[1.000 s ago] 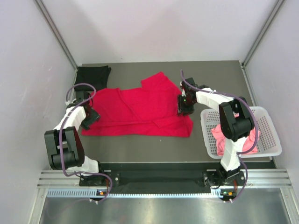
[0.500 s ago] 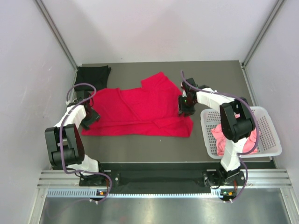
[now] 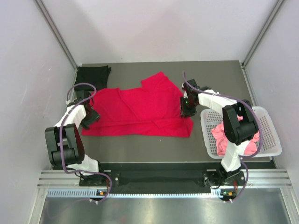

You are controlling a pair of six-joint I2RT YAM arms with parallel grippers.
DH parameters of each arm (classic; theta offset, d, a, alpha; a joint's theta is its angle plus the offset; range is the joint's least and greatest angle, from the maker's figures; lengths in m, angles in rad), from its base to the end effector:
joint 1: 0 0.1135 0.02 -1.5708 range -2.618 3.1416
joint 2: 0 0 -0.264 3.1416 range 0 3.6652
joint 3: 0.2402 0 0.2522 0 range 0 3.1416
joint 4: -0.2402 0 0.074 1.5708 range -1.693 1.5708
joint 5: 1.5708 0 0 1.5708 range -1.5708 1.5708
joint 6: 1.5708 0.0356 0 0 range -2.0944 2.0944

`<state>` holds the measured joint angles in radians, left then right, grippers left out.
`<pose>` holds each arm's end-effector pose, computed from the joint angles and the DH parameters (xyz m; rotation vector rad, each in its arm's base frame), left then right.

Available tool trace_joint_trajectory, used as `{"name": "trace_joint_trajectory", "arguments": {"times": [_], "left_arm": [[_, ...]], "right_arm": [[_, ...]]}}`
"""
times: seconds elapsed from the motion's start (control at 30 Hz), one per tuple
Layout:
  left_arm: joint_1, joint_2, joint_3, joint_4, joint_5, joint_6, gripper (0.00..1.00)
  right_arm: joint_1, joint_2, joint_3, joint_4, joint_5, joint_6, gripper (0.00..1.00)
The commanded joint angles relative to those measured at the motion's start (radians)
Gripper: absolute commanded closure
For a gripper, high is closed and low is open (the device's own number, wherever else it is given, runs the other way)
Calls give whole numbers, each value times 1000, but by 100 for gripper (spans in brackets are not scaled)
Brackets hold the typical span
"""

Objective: Fold and stack the t-shirts
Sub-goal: Fold the tshirt

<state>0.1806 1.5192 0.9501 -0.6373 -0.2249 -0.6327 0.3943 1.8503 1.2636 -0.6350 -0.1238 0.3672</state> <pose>0.2778 0.0588 0.1941 -1.1325 2.4862 0.1878 0.3376 0.1452 0.1789 -0.0696 2.8418 0.3498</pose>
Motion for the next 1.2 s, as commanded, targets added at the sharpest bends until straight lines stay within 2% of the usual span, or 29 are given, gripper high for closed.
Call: {"name": "trace_joint_trajectory", "arguments": {"times": [0.0,0.13,0.17,0.27,0.73,1.17], "left_arm": [[-1,7,24,-1,-2,8,37],[-3,6,24,-5,-11,11,37],[-3,4,24,-9,-24,11,37],[-1,-4,29,-13,-40,10,37],[-1,12,53,-61,-90,-1,37],[-1,39,104,-87,-114,-25,37]], "right_arm": [[-3,-23,13,27,-8,12,71],[-3,-16,31,32,-30,12,84],[-3,-16,40,28,-33,12,91],[-3,-34,49,26,-40,24,100],[-5,-25,206,-12,-88,47,100],[-17,41,230,0,-105,29,100]]}}
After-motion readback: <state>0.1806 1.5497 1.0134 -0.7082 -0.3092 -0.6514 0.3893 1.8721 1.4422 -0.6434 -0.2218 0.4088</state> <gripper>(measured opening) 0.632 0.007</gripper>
